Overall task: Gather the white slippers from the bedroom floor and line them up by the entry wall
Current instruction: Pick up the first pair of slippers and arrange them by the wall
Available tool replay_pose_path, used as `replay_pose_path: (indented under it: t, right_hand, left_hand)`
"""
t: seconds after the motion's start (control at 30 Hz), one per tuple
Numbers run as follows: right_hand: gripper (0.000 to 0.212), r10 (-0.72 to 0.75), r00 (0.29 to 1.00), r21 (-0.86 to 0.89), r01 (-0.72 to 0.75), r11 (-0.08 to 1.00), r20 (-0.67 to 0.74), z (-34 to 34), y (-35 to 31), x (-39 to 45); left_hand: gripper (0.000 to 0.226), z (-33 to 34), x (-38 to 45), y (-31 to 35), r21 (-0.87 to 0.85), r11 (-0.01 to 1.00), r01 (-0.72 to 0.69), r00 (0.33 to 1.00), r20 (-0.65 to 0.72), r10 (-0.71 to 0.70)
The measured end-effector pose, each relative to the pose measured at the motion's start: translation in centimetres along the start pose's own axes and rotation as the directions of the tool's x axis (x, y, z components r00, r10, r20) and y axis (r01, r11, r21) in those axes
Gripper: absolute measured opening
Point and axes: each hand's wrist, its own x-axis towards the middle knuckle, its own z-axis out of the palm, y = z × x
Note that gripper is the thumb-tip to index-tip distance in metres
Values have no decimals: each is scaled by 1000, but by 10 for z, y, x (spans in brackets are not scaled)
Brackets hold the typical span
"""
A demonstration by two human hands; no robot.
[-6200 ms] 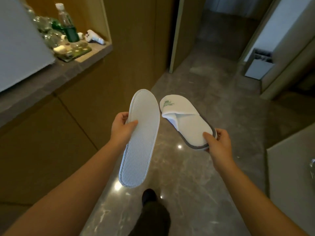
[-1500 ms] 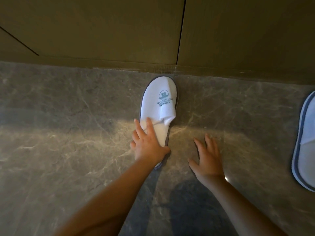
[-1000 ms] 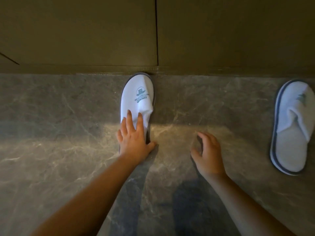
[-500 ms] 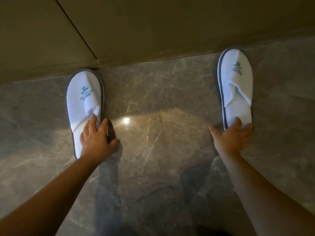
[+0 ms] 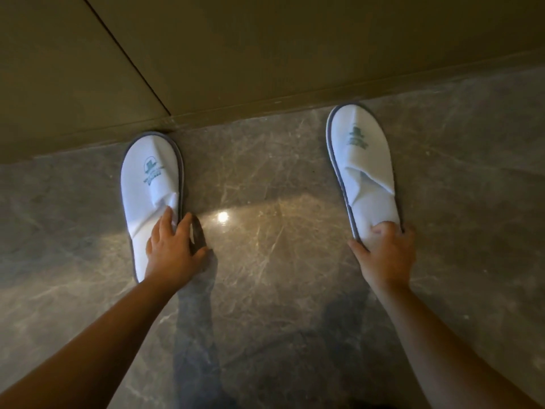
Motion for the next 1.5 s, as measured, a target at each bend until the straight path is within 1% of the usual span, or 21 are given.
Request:
replay_pose_path:
  t: [0.1, 0.17, 0.27, 0.33, 0.4, 0.57, 0.67, 0.77, 0.87, 0.97, 1.03, 1.17, 1.37, 1.5]
  right_hand:
    - [55, 94, 996, 67, -94, 993, 5, -3, -14, 3]
    - [58, 98, 995, 163, -97, 982, -2, -3, -26, -4]
    - [66, 8, 1000, 257, -11, 966, 12, 8, -54, -30]
    - [70, -63, 998, 281, 53, 958, 26, 22, -75, -48]
    - [73, -106, 993, 287, 86, 954, 56, 36, -94, -62]
    - [81, -137, 977, 224, 98, 970, 163, 64, -125, -84]
    - [89, -134, 970, 147, 105, 984, 201, 73, -138, -87]
    - [100, -226, 943, 50, 220, 974, 244, 77, -140, -84]
    - [106, -272, 914, 7, 283, 959, 301, 77, -138, -79]
    - [104, -306, 880, -12, 333, 943, 364, 79, -138, -83]
    - [99, -320, 869, -13, 350, 937, 377, 81, -138, -87]
    - [91, -306, 879, 7, 326, 945, 366, 80, -138, -90]
    - [93, -270, 881, -4, 295, 956, 387, 72, -134, -88]
    - [92, -252, 891, -6, 274, 962, 377, 72, -135, -88]
  left_hand:
    - [75, -7, -2, -6, -24, 999, -24, 1000, 2, 24]
    - [75, -10, -4, -10, -52, 997, -56, 998, -37, 54]
    - [77, -13, -9, -19, -96, 991, -96, 993, -83, 88]
    - [80, -13, -12, -27, -104, 989, -106, 991, -90, 97]
    - [81, -13, -15, -37, -89, 992, -85, 994, -72, 79]
    - [87, -11, -18, -56, 18, 999, -50, 996, 69, 49]
    - [91, -9, -16, -60, 32, 998, -58, 992, 112, 54]
    - [98, -6, -14, -62, 53, 996, -65, 988, 141, 57]
    - [103, -3, -13, -63, 62, 995, -72, 986, 152, 62]
    - [106, 0, -13, -66, 77, 993, -86, 985, 156, 73]
    - [106, 1, -14, -67, 82, 991, -105, 984, 155, 92]
    - [101, 1, -16, -68, 57, 988, -140, 982, 139, 131]
    - [96, -2, -18, -66, 66, 987, -144, 981, 139, 134]
    - [95, -2, -19, -65, 60, 989, -138, 982, 136, 129]
